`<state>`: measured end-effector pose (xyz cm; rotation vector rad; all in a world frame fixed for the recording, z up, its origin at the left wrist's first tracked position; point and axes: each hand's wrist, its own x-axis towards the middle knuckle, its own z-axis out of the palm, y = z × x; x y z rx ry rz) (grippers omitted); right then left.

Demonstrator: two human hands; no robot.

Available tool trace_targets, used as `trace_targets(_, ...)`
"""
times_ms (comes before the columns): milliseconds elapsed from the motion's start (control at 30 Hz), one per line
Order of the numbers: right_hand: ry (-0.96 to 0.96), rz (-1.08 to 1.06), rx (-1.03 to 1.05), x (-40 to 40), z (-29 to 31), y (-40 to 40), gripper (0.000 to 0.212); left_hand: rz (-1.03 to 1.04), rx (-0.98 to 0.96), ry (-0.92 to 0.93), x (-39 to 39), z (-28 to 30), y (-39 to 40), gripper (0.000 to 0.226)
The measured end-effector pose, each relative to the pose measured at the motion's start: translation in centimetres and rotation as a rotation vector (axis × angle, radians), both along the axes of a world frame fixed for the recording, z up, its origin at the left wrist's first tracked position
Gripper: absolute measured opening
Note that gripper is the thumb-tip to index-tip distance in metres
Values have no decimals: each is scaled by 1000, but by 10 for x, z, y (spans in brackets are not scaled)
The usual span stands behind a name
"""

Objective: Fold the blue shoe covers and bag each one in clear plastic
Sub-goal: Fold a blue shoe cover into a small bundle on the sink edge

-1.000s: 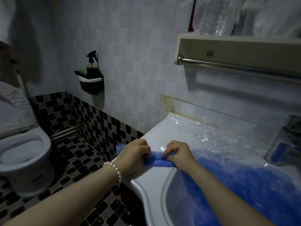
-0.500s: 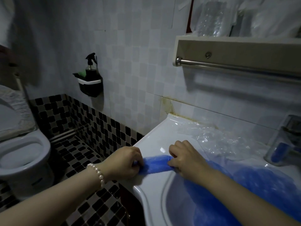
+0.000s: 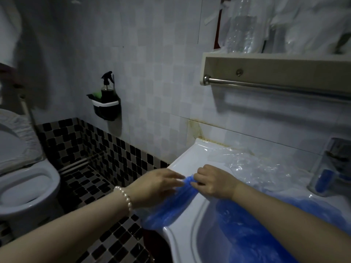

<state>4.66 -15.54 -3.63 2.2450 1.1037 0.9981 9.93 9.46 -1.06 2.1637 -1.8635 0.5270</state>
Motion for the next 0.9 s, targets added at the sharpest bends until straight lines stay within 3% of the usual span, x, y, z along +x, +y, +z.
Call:
trace_targets(133, 37, -10, -47, 2, 1, -11, 14, -159, 182, 45, -6, -21, -9, 48)
trace_targets(333, 51, -253, -147, 18, 5, -24, 63, 143, 449, 221, -11, -24, -17, 70)
trace_targets(500, 68, -416, -149, 35, 17, -22, 62, 415, 437, 287, -28, -31, -50, 76)
trace_targets(567, 41, -461, 66, 33, 26, -14, 58, 489, 418, 293, -31, -33, -59, 77)
trace_targets(667, 52, -421, 679, 15, 34, 2, 41, 548, 398, 276, -21, -33, -63, 80)
trace_targets(800, 612, -390, 1097, -35, 24, 34, 20, 527, 396, 317, 5, -32, -55, 81)
trace_targets(900, 941, -341, 1189, -66, 10, 57, 26, 470, 435, 278, 10, -31, -50, 78)
